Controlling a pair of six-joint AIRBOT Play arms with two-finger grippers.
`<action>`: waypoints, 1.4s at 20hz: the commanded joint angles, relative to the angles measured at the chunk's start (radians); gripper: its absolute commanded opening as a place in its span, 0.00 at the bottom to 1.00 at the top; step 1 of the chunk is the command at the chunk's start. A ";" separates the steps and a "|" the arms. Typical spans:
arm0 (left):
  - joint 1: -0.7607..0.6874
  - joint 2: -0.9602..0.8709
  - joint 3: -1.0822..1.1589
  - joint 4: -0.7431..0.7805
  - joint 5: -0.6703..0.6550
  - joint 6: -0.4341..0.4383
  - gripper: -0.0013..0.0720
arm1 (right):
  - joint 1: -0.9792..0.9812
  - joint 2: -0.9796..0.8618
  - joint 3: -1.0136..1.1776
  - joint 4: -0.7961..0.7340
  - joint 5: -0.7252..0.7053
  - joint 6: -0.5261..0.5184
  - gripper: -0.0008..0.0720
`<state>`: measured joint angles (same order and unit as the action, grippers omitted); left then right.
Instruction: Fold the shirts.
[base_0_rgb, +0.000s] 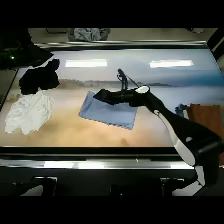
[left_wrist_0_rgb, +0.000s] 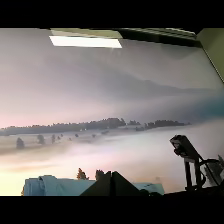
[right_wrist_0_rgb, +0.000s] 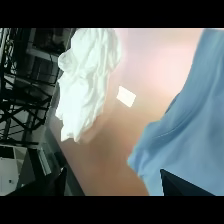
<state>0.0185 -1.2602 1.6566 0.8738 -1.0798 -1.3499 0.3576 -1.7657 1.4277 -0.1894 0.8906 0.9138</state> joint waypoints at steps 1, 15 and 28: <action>0.006 0.004 -0.032 0.004 -0.002 0.019 0.06 | -0.114 0.054 0.000 -0.179 0.074 0.022 0.94; 0.013 0.004 -0.078 0.238 -0.002 0.019 0.06 | -0.351 0.160 -0.357 -0.512 0.147 0.254 0.86; 0.011 0.004 -0.088 0.238 -0.005 0.069 0.06 | -0.321 0.128 -0.357 -0.439 0.102 0.168 0.06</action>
<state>0.0292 -1.2564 1.5757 1.1107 -1.0847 -1.2888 0.0357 -1.6360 1.0710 -0.6407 1.0279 1.1137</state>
